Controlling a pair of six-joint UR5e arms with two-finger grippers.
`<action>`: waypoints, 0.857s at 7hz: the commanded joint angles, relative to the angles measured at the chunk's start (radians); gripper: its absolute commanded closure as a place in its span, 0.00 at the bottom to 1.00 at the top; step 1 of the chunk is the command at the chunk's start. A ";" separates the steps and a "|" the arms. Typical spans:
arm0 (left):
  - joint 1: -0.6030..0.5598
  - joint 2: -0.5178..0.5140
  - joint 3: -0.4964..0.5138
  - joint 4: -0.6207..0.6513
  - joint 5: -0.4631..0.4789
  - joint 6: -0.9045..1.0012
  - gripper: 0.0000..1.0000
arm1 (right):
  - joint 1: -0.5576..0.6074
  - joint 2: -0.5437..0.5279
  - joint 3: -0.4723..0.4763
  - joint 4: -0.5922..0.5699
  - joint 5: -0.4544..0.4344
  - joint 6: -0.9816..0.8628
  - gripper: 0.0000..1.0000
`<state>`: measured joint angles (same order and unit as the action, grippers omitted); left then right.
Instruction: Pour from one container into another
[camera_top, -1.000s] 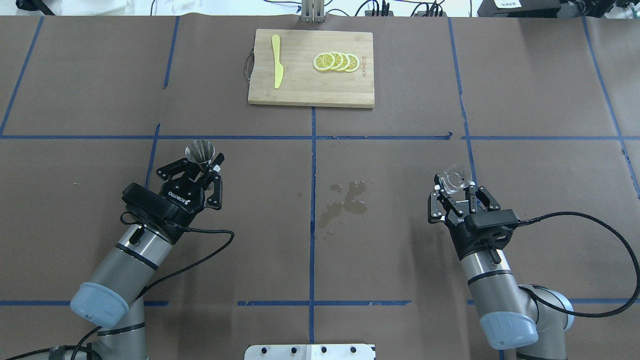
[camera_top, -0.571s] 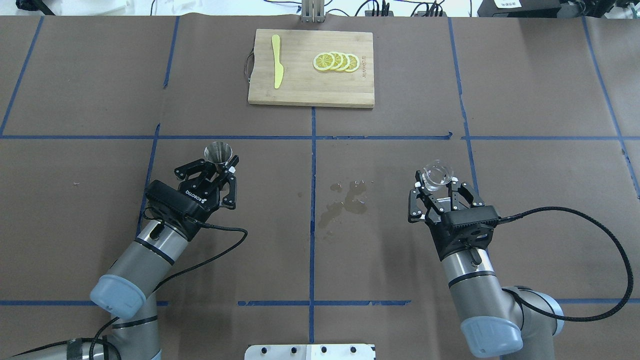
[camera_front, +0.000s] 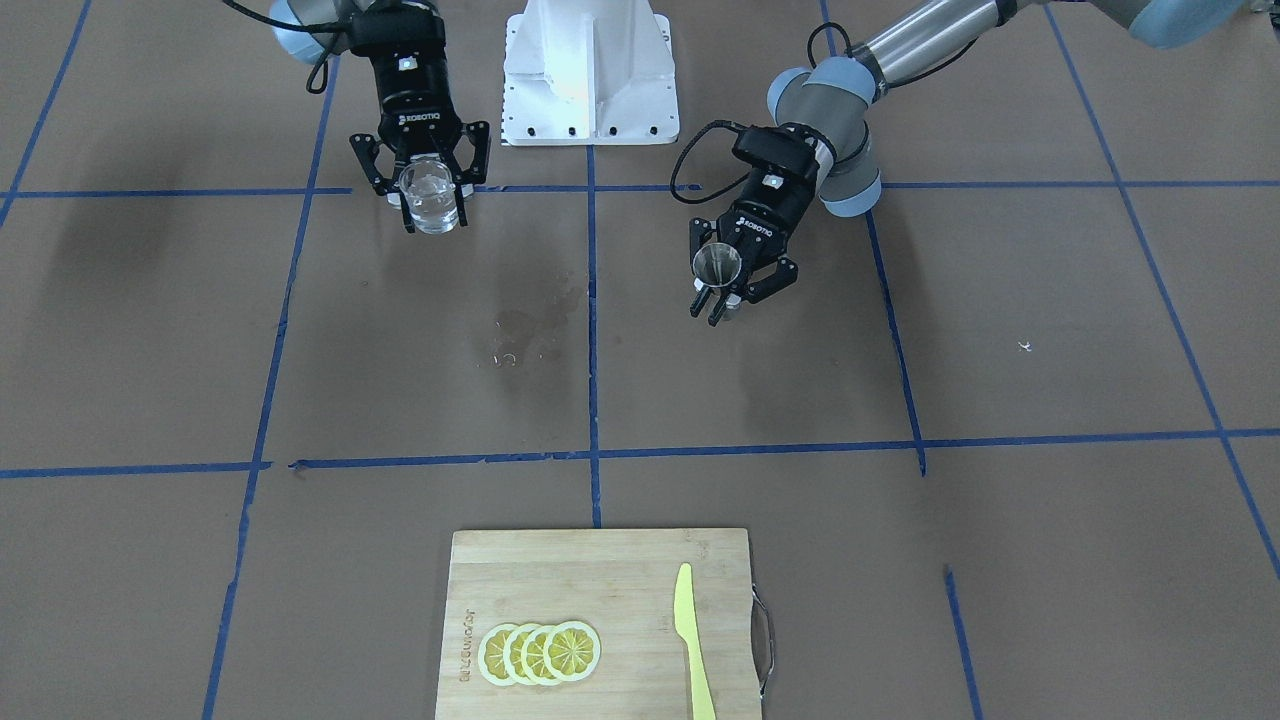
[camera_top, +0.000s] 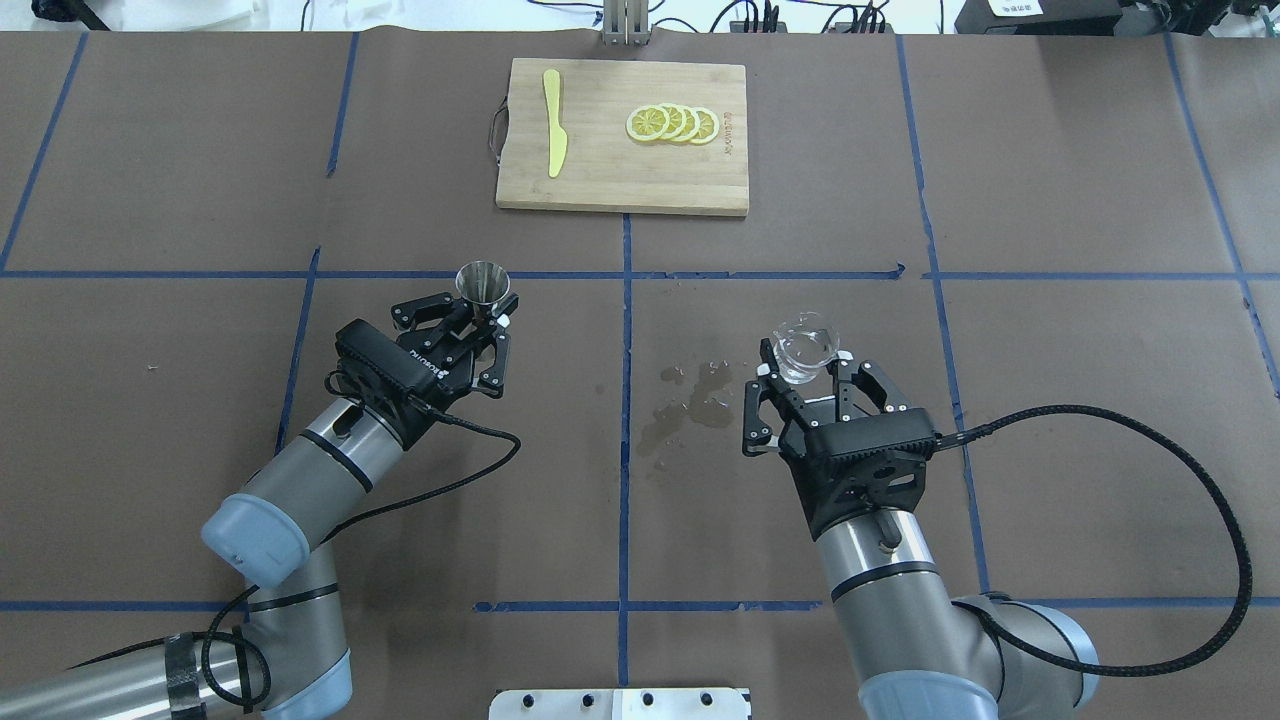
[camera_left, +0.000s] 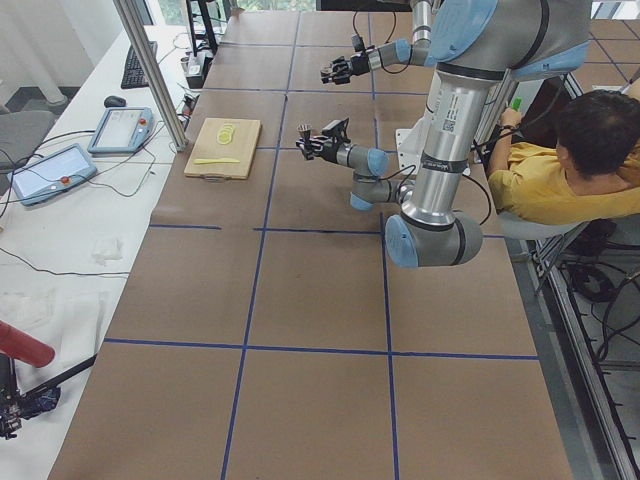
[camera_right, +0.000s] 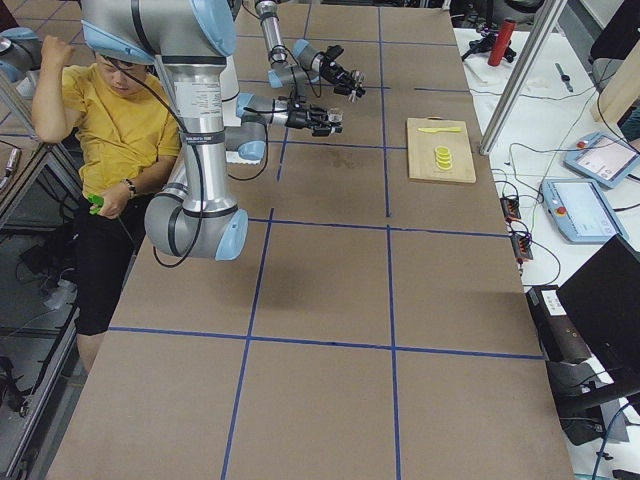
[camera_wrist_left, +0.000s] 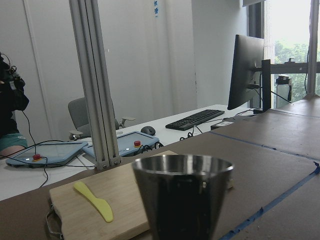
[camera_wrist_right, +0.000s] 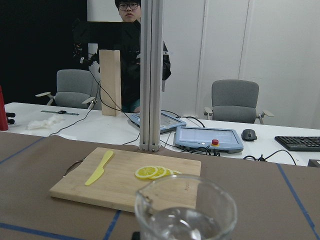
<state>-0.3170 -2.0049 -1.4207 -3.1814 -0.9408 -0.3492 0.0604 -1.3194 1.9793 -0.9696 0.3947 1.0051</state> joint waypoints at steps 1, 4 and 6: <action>-0.002 -0.047 0.028 -0.006 -0.081 0.009 1.00 | -0.034 0.031 0.097 -0.178 0.000 -0.005 1.00; 0.007 -0.098 0.040 -0.011 -0.140 0.015 1.00 | -0.044 0.094 0.107 -0.287 0.001 -0.066 1.00; 0.016 -0.127 0.063 -0.031 -0.173 0.015 1.00 | -0.044 0.114 0.110 -0.288 0.001 -0.080 1.00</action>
<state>-0.3079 -2.1133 -1.3691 -3.2036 -1.0974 -0.3348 0.0168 -1.2158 2.0882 -1.2554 0.3956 0.9333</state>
